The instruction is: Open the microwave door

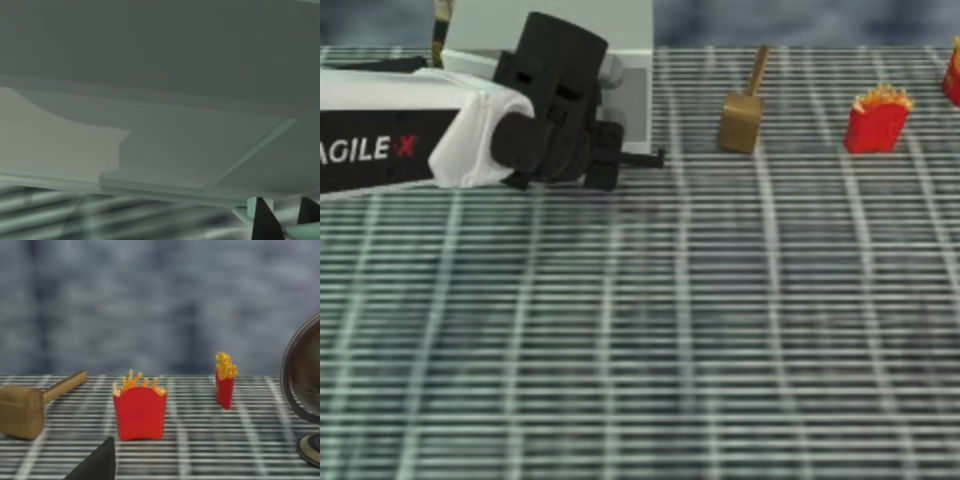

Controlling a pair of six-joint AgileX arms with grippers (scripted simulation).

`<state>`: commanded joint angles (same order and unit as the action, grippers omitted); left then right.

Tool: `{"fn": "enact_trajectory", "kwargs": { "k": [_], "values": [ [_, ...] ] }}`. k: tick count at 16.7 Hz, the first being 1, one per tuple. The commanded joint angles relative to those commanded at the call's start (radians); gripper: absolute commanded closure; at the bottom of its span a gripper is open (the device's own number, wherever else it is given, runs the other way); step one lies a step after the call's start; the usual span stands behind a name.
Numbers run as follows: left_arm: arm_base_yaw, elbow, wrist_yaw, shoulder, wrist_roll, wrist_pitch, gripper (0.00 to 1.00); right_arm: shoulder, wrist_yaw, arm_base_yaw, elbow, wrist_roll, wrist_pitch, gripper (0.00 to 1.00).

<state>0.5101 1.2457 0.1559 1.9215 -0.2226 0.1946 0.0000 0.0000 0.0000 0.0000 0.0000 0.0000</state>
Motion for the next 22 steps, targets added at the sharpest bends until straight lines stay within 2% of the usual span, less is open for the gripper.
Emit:
{"fn": "enact_trajectory", "kwargs": {
  "k": [11,22],
  "values": [
    [0.000,0.000,0.000,0.000,0.000,0.000,1.00,0.000,0.000,0.000,0.000,0.000,0.000,0.00],
    [-0.019,-0.054,-0.052,-0.038,0.063,-0.024,1.00,0.000,0.000,0.000,0.000,0.000,0.000,0.00]
  ]
}}
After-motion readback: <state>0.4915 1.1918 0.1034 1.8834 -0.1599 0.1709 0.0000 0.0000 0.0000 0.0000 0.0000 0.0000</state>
